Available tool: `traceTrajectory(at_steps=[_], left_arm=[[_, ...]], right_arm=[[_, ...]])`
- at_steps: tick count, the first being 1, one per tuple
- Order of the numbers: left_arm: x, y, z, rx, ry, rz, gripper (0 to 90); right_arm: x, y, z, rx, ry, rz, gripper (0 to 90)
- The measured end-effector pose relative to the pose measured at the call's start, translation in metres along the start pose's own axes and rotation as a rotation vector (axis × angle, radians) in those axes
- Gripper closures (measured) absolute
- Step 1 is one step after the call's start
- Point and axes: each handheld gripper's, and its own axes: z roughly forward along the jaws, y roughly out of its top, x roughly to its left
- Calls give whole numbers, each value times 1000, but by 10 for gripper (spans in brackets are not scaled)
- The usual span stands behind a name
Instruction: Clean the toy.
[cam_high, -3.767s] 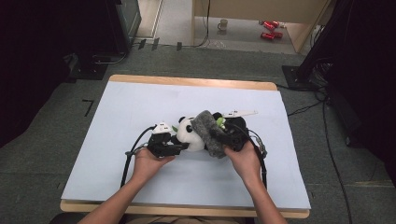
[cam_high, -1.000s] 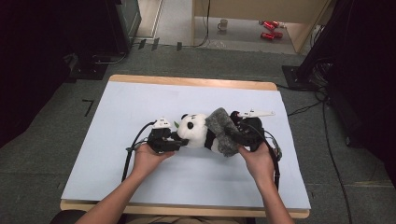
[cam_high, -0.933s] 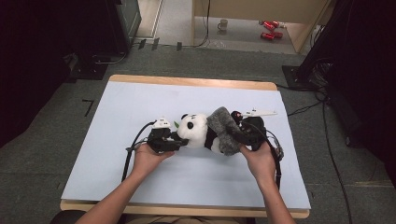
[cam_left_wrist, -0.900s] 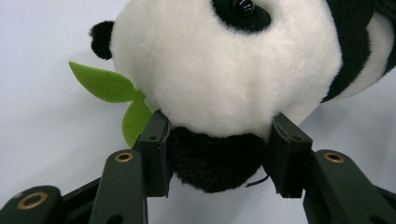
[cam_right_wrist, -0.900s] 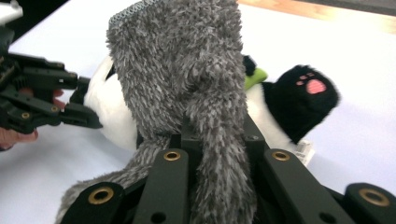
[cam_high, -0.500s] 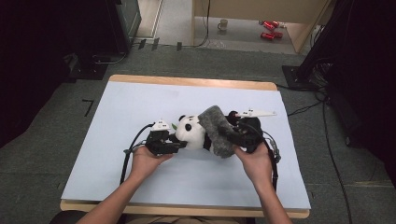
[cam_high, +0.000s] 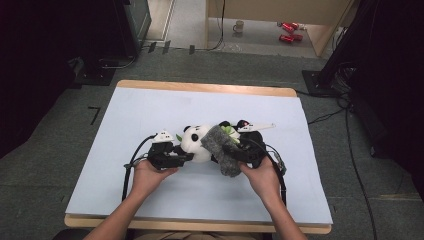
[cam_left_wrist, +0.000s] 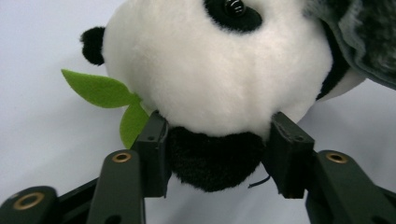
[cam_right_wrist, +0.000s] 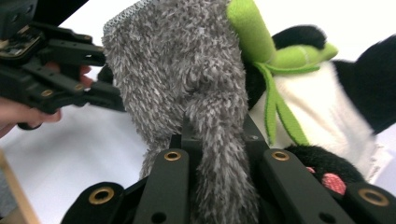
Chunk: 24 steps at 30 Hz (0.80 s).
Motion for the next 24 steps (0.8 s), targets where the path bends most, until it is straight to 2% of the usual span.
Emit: traceTrajectory(at_steps=[5, 10, 14, 18, 20, 24], left_arm=[[6, -2, -2, -41, -4, 24, 377], [12, -3, -6, -87, -29, 71, 346], [16, -2, -5, -80, -45, 101, 321], [23, 4, -2, -77, -51, 110, 304], [26, 6, -3, -82, -31, 125, 305], [31, 14, -2, -81, -38, 133, 293]], right_arm=[[-7, 6, 3, -28, -6, -13, 785], [-14, 13, 6, -53, -13, -20, 784], [-20, 19, 8, -64, -10, -25, 784], [-25, 25, 10, -68, -2, -20, 783], [-29, 28, 11, -72, 4, -6, 783], [-38, 38, 14, -73, 22, 22, 782]])
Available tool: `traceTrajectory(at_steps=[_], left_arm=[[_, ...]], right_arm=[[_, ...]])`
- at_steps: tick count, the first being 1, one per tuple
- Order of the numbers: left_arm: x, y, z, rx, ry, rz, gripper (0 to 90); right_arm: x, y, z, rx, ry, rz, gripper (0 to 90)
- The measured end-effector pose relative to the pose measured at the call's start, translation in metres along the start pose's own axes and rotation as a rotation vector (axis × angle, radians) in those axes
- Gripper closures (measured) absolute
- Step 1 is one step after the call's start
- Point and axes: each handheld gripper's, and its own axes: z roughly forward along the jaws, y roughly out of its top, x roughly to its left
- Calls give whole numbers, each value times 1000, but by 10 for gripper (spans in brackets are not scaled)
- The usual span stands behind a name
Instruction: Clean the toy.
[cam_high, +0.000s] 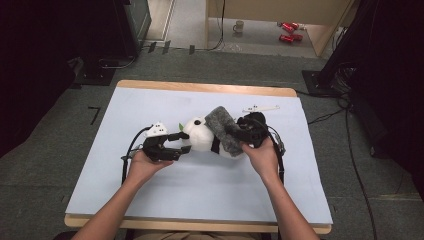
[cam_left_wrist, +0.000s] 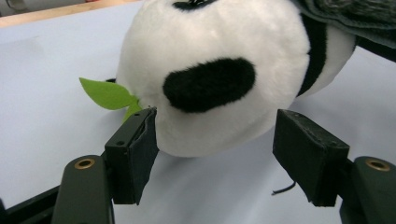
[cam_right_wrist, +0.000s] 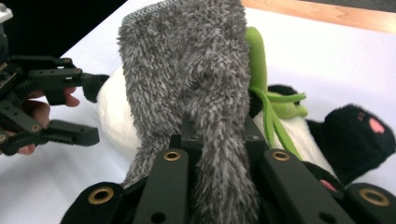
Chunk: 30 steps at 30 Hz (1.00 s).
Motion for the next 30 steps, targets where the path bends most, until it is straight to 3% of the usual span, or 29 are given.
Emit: traceTrajectory(at_steps=[6, 9, 14, 17, 19, 22, 26, 30], left_arm=[[13, 7, 9, -32, -43, -7, 288], [14, 4, 20, -41, -59, 12, 250], [11, 3, 34, -82, -12, 35, 164], [9, 3, 34, -87, 2, 22, 245], [5, 2, 33, -83, 30, 27, 352], [2, 3, 31, -69, 40, -8, 475], [-7, 10, 23, -56, 37, -77, 544], [-18, 17, 15, -25, 38, -112, 568]], right_arm=[[-7, 11, 5, 3, 12, 22, 780], [-10, 12, 6, -5, 18, 38, 779], [-12, 11, 7, -13, 21, 54, 774], [-10, 10, 7, -19, 9, 56, 775], [-7, 10, 6, -22, 1, 60, 776], [-2, 11, 4, -32, -1, 65, 778], [8, 13, -1, -56, 24, 75, 782], [22, 17, -7, -67, 46, 57, 783]])
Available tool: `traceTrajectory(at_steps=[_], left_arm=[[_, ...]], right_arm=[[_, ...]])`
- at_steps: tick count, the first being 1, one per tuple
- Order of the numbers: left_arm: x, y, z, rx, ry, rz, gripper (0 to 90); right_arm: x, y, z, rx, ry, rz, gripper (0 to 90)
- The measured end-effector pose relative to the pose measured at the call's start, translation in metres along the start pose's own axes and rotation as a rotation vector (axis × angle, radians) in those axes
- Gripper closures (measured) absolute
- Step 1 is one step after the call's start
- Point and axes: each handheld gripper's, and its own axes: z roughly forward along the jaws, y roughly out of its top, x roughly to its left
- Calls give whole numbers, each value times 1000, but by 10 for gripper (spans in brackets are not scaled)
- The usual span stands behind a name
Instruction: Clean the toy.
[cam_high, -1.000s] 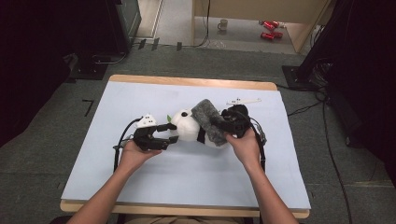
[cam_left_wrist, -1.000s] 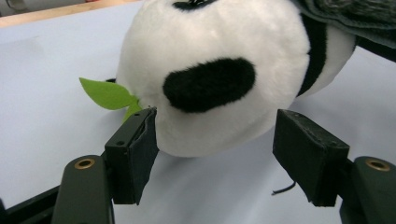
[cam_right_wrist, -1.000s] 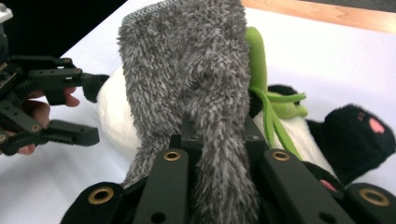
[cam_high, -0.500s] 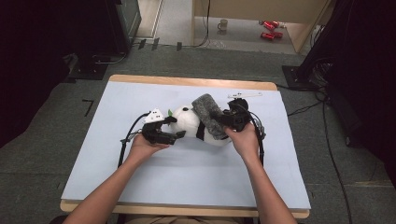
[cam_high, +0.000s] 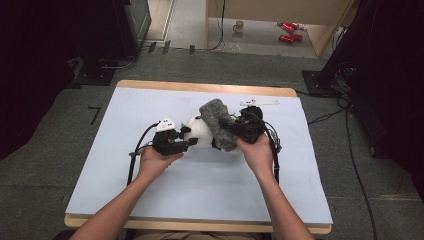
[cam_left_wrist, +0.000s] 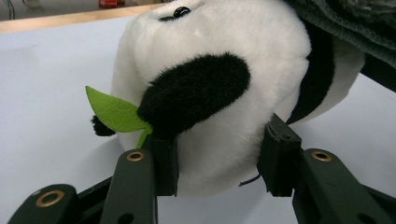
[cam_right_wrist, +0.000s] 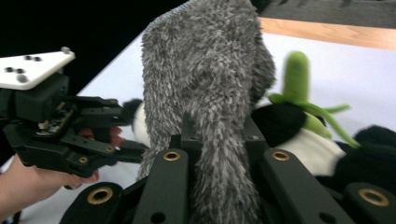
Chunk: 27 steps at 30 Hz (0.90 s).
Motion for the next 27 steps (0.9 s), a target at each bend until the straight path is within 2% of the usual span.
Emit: traceTrajectory(at_steps=[2, 4, 5, 9, 12, 14, 15, 18, 23, 25, 27], left_arm=[[-4, 3, -8, 21, -2, -33, 571], [-8, 4, -20, 21, -6, -73, 574], [-10, 5, -24, 26, -6, -77, 574], [-17, 0, -25, 30, 21, -58, 573], [-18, 0, -24, 15, 31, -59, 569], [-20, -1, -23, 15, 47, -46, 566], [-20, -2, -23, 23, 58, -39, 565], [-16, -5, -21, 33, 57, -45, 565], [-7, -7, -20, 41, 46, -72, 562], [-3, -8, -19, 40, 34, -87, 559], [-3, -8, -18, 32, 32, -83, 556]], right_arm=[[6, 1, -2, -4, 16, -3, 782], [14, 2, -3, -15, 53, -3, 781], [18, 2, -3, -20, 71, -2, 782], [34, 2, 3, -22, 117, -16, 782], [41, -3, 16, 7, 130, -21, 779], [41, -8, 26, 29, 136, -14, 778], [40, -11, 30, 36, 133, -15, 778], [34, -15, 37, 50, 97, -39, 780], [27, -16, 33, 75, 35, -47, 779], [20, -17, 31, 78, -4, -49, 780], [13, -16, 29, 73, 3, -26, 780]])
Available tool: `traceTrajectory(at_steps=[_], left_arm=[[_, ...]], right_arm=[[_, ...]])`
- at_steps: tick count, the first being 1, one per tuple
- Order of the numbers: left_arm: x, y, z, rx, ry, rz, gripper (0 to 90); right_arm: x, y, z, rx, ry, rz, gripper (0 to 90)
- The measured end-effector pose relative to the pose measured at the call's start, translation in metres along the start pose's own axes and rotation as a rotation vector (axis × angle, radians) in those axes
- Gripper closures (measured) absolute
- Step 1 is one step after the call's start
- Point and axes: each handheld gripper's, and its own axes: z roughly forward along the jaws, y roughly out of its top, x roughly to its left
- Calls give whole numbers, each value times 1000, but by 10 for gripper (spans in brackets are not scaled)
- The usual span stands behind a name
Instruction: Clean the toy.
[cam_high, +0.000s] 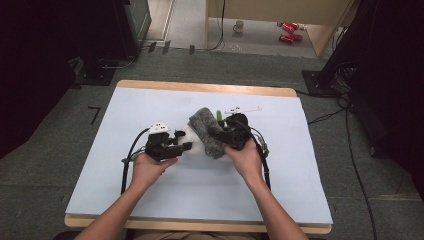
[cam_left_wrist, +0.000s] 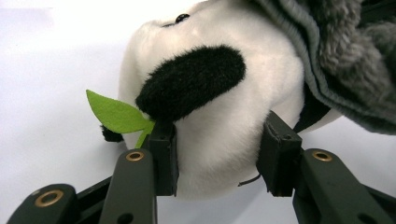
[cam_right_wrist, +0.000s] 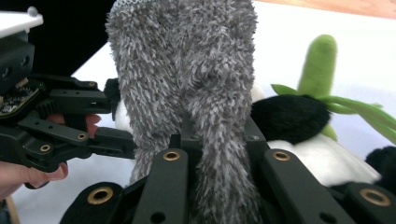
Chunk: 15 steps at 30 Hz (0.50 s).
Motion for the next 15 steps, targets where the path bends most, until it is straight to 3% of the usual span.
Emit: traceTrajectory(at_steps=[7, 11, 13, 15], left_arm=[[6, 0, 0, 6, -19, -5, 548], [8, -1, 0, 12, -29, -11, 543], [7, -1, 0, 9, -26, -3, 540], [6, 0, 1, 6, -26, -6, 538]], right_arm=[[-8, 4, -12, 1, -40, -9, 779], [-20, 6, -25, -29, -96, 7, 786], [-30, 5, -30, -34, -72, 43, 788], [-33, 4, -30, -36, -73, 42, 787]])
